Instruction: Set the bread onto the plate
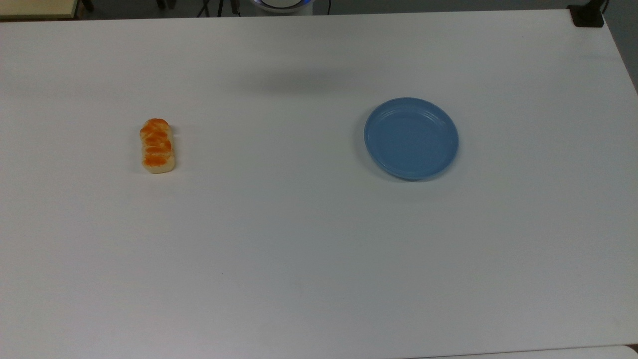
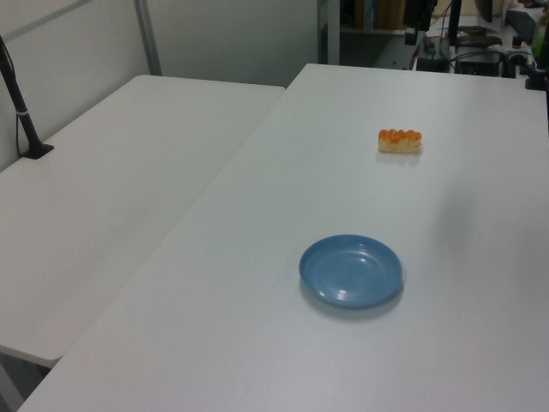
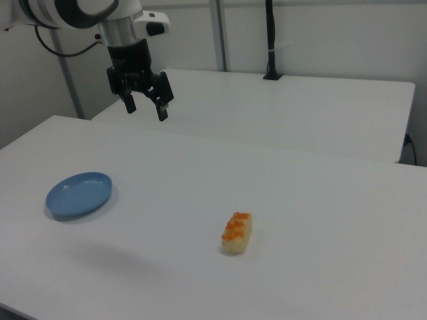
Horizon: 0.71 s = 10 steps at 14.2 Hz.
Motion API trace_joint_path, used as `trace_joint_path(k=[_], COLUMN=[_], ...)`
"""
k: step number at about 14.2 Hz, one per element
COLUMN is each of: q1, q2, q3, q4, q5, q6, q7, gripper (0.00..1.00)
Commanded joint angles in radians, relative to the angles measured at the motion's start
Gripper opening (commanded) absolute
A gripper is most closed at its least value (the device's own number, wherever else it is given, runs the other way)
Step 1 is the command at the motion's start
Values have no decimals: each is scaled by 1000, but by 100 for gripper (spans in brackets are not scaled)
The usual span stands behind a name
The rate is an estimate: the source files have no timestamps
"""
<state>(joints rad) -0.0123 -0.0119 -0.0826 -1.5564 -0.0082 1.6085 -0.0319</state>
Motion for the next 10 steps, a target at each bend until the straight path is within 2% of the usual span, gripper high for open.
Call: trace_joint_path(k=[1,10], q1=[21,21], q2=[-8,-8], q3=[-22,-22], q4=[-19,-19], q5=[13,14], q6=[25,28], q7=[-14,4], gripper=[100,100])
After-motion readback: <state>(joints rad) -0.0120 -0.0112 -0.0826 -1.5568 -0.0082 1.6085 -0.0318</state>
